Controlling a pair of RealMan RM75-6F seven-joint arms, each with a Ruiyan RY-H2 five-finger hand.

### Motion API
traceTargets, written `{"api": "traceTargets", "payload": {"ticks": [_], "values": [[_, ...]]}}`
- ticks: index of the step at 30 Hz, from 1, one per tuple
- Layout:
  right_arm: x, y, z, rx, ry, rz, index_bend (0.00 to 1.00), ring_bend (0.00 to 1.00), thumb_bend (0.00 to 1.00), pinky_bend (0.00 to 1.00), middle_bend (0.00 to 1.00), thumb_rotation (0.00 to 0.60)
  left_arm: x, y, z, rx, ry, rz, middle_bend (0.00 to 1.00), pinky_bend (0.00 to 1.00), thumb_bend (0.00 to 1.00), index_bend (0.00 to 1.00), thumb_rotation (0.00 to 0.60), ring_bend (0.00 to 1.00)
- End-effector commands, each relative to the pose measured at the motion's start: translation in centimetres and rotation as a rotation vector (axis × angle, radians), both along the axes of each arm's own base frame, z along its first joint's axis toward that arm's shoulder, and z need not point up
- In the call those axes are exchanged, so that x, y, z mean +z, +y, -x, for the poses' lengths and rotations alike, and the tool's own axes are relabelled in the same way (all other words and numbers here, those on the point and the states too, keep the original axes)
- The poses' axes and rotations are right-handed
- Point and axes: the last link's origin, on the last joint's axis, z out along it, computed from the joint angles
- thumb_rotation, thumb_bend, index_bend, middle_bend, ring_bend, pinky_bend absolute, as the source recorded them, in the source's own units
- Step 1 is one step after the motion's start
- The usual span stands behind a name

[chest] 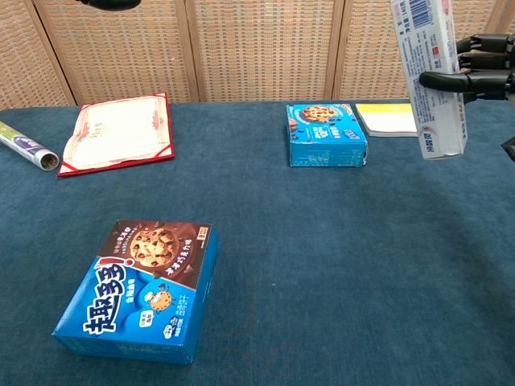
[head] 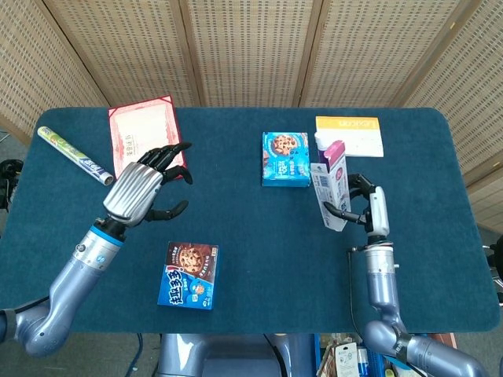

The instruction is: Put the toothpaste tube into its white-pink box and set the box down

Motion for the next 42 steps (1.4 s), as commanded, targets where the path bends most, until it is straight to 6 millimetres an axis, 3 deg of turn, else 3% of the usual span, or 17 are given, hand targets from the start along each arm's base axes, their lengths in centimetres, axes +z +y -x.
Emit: {"api": "traceTargets", "payload": {"ticks": [1,10,13,17,22,30,42], "values": [[-0.1,0.2,0.3,0.0,-0.026,0.02,0.66,0.46,0.11,0.54,0.57,0.6,0.0,0.0,0.1,0.0,0.001,0.0,0.1,0.16,0.33,0.42,0.6,0.13],[0.1,0.3,0.6,0.016,-0.016,0.048,0.66,0.46,0.11,0.54,0.57,0.6,-0.2,0.1,0.5,0.01,0.008,0.003,0.1,0.16,0.33,0.42,0.6,0.13],[0.5,0.2,1.1,0.03,0.13,0.071,0.66,0.46,0.11,0.54,0.57,0.6,-0.2,0.2,0.8,0.014,0.022,0.001,0.1,0.16,0.32,0.42,0.6,0.13],[0.9,1.0,2.8,0.059,0.449,0.027,0.66,0.46,0.11,0.54,0.57,0.6,-0.4,0.3,2.1,0.046,0.08,0.007,0.1,0.16,0.32,0.42,0.6,0.13],[1.4,1.9,3.7,0.071,0.681,-0.027,0.66,0.46,0.11,0.54,0.57,0.6,-0.4,0.3,3.3,0.07,0.12,0.009,0.1,0.16,0.32,0.42,0.6,0.13],[1.5,4.6,5.8,0.049,0.945,-0.125,0.66,0.46,0.11,0.54,0.56,0.6,-0.7,-0.8,6.8,0.129,0.211,0.022,0.1,0.16,0.32,0.42,0.6,0.13],[0.7,8.4,9.2,0.005,1.077,-0.218,0.66,0.46,0.11,0.51,0.55,0.6,-2.2,-4.0,14.0,0.206,0.339,-0.006,0.1,0.13,0.32,0.42,0.6,0.12]]}}
